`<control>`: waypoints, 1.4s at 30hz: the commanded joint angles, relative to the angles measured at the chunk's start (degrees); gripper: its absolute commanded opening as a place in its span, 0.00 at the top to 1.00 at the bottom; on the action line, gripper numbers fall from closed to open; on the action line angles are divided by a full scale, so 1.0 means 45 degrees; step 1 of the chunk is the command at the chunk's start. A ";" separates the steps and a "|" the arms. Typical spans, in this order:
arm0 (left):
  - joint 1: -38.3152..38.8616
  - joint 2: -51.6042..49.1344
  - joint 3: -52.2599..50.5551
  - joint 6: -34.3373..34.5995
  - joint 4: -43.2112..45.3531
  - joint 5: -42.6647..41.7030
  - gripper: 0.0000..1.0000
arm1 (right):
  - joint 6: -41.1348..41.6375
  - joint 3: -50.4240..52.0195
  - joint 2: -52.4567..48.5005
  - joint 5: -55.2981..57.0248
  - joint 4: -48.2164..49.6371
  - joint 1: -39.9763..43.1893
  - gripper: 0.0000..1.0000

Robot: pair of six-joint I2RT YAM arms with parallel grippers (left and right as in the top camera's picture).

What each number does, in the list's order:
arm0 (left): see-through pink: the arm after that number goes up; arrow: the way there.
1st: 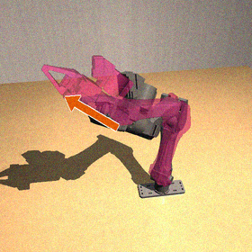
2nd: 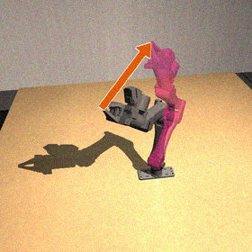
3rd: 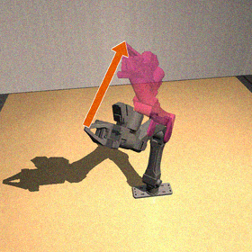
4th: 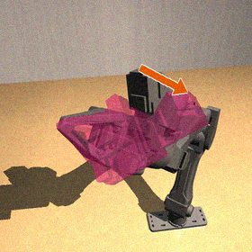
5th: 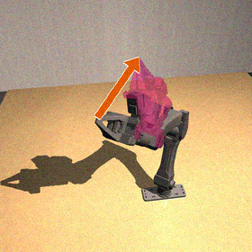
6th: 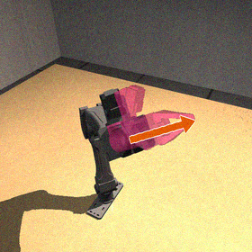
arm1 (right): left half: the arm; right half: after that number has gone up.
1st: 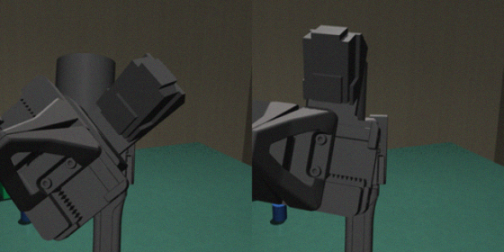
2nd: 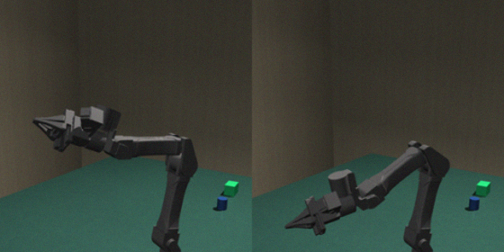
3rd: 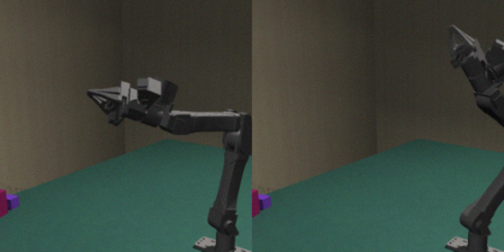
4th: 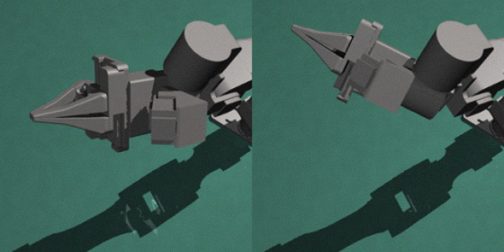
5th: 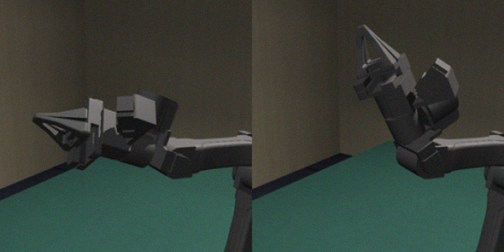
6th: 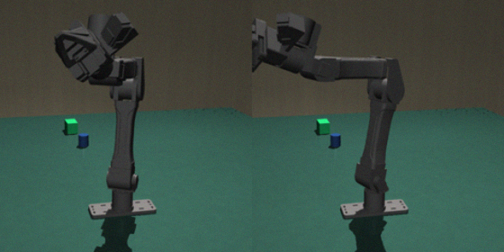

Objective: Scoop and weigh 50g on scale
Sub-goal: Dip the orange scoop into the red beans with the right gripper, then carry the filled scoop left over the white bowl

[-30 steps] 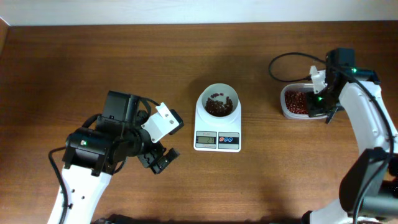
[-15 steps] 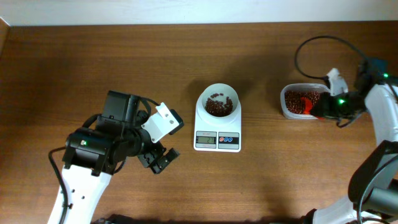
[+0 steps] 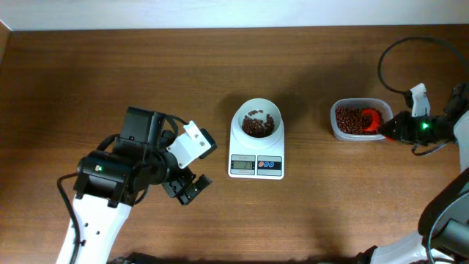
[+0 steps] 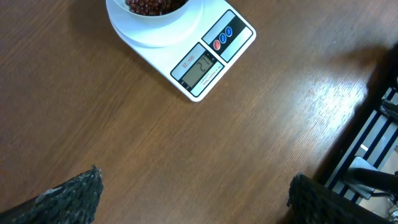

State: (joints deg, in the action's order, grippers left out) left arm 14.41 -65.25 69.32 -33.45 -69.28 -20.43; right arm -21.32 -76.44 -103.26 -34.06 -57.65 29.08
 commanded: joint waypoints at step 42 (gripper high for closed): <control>-0.0073 0.0039 0.0189 -0.0194 -0.0005 -0.0185 0.01 | -0.1987 0.0282 -0.1875 -0.8393 -0.2472 0.1753 0.96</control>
State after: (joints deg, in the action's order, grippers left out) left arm 14.41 -65.25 69.32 -33.45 -69.25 -20.43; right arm -28.51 -75.68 -110.98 -67.35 -68.58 38.15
